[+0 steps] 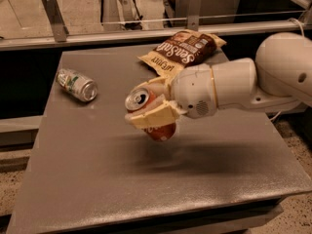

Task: Place coke can upright

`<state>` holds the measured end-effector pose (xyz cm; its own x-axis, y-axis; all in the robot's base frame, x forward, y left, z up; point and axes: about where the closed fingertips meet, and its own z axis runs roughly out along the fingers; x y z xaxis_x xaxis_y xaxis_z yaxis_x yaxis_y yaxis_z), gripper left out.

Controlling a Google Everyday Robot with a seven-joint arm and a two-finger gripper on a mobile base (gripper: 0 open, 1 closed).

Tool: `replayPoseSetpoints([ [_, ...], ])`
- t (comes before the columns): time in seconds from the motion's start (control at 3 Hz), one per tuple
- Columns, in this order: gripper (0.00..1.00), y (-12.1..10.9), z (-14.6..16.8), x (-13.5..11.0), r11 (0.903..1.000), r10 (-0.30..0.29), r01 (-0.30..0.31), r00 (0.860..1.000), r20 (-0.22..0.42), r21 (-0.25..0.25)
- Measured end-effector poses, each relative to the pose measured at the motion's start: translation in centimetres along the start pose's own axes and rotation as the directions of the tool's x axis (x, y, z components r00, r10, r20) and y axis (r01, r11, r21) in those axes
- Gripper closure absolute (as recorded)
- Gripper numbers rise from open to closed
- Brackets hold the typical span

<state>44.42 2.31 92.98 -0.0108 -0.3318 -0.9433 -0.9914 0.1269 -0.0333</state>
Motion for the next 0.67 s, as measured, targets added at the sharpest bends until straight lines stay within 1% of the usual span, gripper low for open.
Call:
replayPoseSetpoints([
  [0.33,1.0,0.8,-0.2,-0.1,0.9994,0.017,-0.012,0.988,0.154,-0.033],
  [0.67,0.82,1.8,-0.3,0.5,0.9968,0.043,-0.024,0.966,0.256,-0.076],
])
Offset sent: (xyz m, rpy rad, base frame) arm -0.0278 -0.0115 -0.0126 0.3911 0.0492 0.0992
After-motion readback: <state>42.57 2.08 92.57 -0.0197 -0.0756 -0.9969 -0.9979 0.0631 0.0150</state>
